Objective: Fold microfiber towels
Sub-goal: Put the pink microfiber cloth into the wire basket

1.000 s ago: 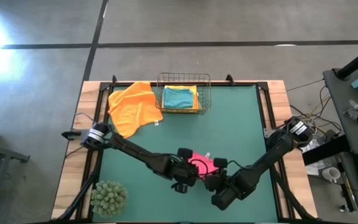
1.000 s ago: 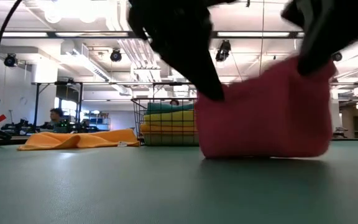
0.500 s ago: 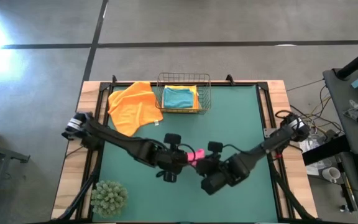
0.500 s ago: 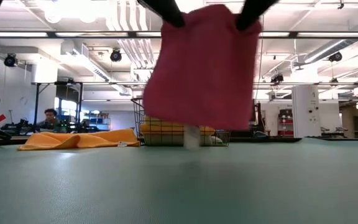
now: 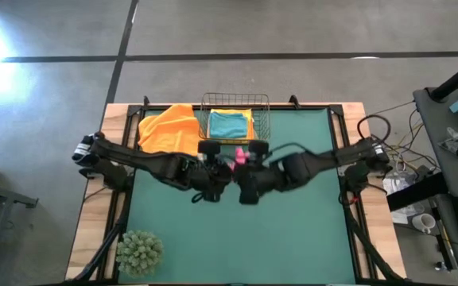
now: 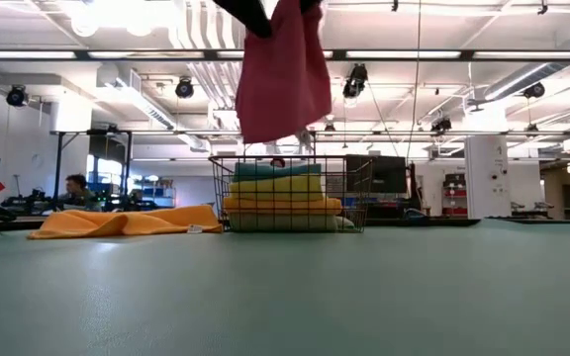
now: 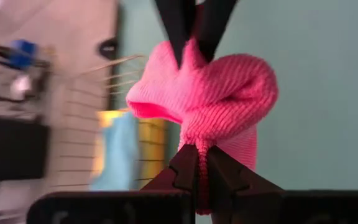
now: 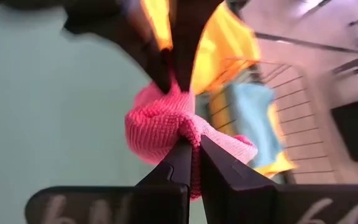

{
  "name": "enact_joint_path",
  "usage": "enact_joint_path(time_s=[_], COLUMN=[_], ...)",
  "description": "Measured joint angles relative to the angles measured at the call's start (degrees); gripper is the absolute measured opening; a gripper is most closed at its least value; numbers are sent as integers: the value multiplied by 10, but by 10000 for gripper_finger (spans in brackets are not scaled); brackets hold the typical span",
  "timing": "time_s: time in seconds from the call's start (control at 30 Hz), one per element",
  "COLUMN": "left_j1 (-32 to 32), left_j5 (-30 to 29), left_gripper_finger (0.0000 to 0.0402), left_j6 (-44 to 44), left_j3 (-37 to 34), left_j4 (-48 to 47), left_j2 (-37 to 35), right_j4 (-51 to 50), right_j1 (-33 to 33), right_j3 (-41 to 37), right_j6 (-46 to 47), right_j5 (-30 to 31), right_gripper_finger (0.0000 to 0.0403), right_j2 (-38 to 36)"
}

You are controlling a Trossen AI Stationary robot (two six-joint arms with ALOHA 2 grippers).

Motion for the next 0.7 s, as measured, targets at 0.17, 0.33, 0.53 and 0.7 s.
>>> enact_joint_path(time_s=[0.17,0.33,0.53,0.7], left_j1=[46,116,214,292], left_j5=[-41,-58,-32,13], left_gripper_finger=[2,2,1,1], left_j6=[56,114,200,235], left_j3=[1,2,2,-7], left_j4=[0,6,34,87], left_j2=[-18,-28,-27,-18], right_j4=[0,7,29,74], right_j1=[-64,-131,-211,-281], right_j3=[45,59,56,56], right_j6=[-65,-113,-152,-210], right_j5=[0,-3,-38,-93], right_gripper_finger=[9,9,8,8], right_j2=[0,0,11,30])
